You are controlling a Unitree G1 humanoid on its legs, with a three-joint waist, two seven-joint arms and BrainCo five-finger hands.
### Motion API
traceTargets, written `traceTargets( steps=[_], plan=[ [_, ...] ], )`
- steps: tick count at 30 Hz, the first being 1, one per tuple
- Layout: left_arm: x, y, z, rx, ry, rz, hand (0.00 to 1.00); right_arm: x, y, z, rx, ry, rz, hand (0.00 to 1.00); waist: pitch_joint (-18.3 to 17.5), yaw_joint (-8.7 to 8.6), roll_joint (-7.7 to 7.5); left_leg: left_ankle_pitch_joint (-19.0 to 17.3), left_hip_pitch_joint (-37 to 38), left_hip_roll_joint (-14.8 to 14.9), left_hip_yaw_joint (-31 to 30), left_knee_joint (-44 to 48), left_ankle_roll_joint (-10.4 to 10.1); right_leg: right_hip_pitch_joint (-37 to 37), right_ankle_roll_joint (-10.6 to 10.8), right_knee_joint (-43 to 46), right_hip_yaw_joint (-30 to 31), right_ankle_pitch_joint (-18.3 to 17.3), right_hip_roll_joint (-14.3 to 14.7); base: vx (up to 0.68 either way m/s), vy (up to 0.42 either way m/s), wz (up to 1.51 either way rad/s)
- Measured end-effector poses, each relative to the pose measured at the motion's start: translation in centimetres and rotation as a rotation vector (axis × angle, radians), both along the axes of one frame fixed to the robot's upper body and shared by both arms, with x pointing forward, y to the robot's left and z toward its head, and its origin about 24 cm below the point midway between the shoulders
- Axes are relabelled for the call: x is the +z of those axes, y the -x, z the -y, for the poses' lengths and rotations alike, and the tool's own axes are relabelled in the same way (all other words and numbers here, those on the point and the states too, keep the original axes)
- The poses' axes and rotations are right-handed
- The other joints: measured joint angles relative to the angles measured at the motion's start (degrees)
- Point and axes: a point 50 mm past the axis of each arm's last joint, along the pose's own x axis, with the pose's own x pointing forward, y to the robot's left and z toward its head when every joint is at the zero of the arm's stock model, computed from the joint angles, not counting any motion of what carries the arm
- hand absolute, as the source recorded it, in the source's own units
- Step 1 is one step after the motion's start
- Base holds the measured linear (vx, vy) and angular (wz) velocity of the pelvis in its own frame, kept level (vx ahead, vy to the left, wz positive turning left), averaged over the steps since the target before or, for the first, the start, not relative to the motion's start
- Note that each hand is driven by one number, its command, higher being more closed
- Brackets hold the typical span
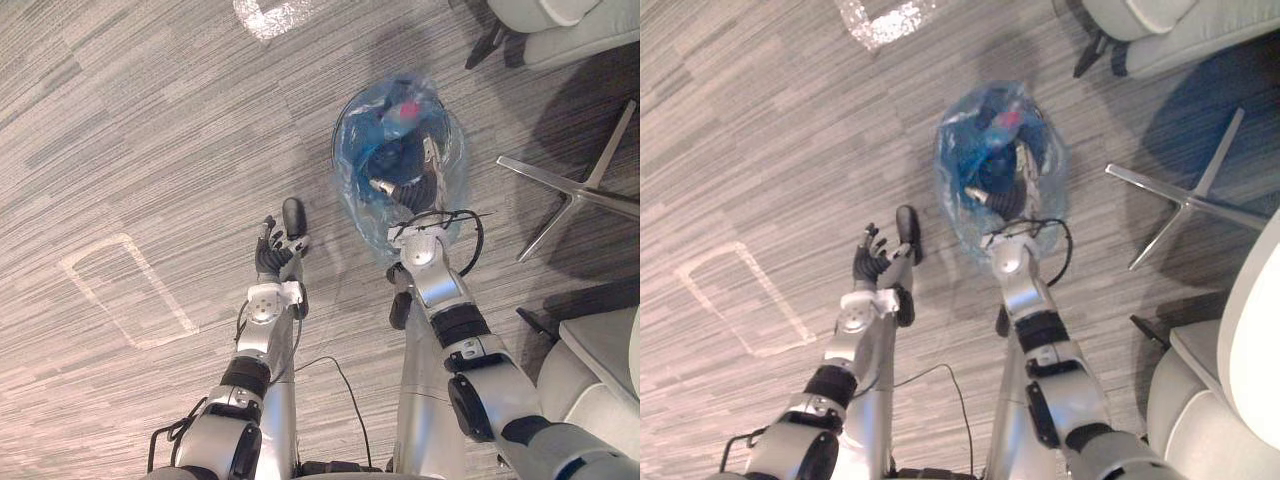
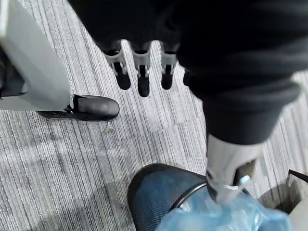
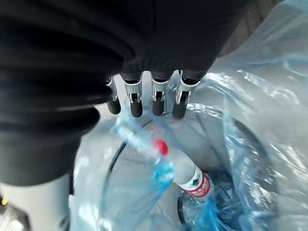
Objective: Gather rubbish on tea table into small bin, then transfer packed bag to large trash can.
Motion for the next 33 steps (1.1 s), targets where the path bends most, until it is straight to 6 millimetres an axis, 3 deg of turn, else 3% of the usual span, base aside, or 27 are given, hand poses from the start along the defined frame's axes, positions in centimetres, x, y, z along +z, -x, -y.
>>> traceTargets(
  steps=[3, 6, 7, 13, 16, 20, 23, 24, 33],
  plan=[
    [-0.2, 0.1, 0.1, -0.003, -0.009, -0.009, 0.0, -0.9, 0.5, -1.6, 0.043, 0.068, -0.015, 0.0, -0.05, -0.59, -0.09, 0.22, 0.94, 0.17, -0.03, -0.08, -0.16, 1.2, 0.0, -0.52, -0.22, 0.03, 0.12, 0.0, -0.004, -0.02],
    [-0.8, 0.2, 0.0, 0.0, -0.021, -0.034, 0.0, -3.1, 1.3, -3.4, 0.093, 0.105, -0.079, 0.0, -1.51, -0.97, -1.31, 0.21, 1.31, 0.62, 0.05, -0.32, -0.21, 1.75, -0.12, -1.39, -0.33, 0.19, 0.56, -0.01, -0.018, -0.08],
    [-1.2, 0.3, 0.1, -0.003, -0.022, -0.05, 0.0, -4.7, 1.8, -4.2, 0.119, 0.13, -0.136, 0.0, -2.38, -1.17, -2.16, 0.26, 1.56, 0.8, -0.04, -0.55, -0.28, 2.12, -0.21, -1.86, -0.54, 0.26, 0.73, 0.0, 0.0, 0.0],
    [-1.6, 0.1, 1.1, -0.004, -0.027, -0.086, 0.0, -9.0, 2.3, -5.1, 0.123, 0.249, -0.317, 0.0, -3.1, -1.38, -2.94, 0.66, 3.15, 0.72, -0.2, -2.22, -0.75, 3.8, -0.19, -3.34, -1.02, 0.5, 0.77, 0.0, 0.0, 0.0],
    [-0.8, -0.6, 1.5, 0.001, -0.027, -0.07, 0.0, -10.9, 2.5, -5.4, 0.119, 0.302, -0.41, 0.0, -3.21, -1.39, -3.01, 1.33, 3.22, 0.69, -0.3, -3.58, -1.07, 3.8, -0.36, -4.23, -1.43, 0.73, 0.82, 0.0, 0.0, 0.0],
    [0.0, -1.4, 2.0, -0.004, -0.025, -0.057, 0.0, -11.8, 2.3, -5.7, 0.112, 0.343, -0.474, 0.0, -3.21, -1.55, -3.01, 1.72, 3.02, 0.69, -0.52, -4.55, -1.24, 3.64, -0.53, -4.99, -1.93, 0.92, 0.9, 0.0, -0.024, 0.02],
    [1.0, -2.0, 2.6, -0.014, -0.019, -0.034, 0.0, -11.3, 1.6, -5.5, 0.085, 0.345, -0.489, 0.0, -3.23, -1.57, -3.0, 1.93, 1.95, 0.56, -0.51, -4.95, -1.27, 2.43, -0.53, -5.03, -1.95, 0.92, 0.83, 0.0, -0.035, 0.03],
    [1.4, -2.2, 2.7, -0.014, -0.019, -0.025, 0.0, -10.9, 1.3, -5.4, 0.07, 0.34, -0.486, 1.0, -3.22, -1.67, -3.0, 2.55, 1.31, 0.35, -0.51, -5.55, -1.27, 1.55, -0.53, -4.94, -1.96, 0.92, 0.67, 0.0, -0.021, 0.06],
    [0.1, -1.3, 1.1, 0.063, -0.019, -0.053, 0.0, -10.1, 0.2, -4.2, 0.015, 0.252, -0.518, 1.0, -3.2, -1.42, -2.96, 3.02, -0.2, -0.83, -0.66, -6.47, -1.45, -1.35, -0.66, -2.42, -2.02, -0.31, -0.57, -0.02, -0.036, 0.09]
  ],
)
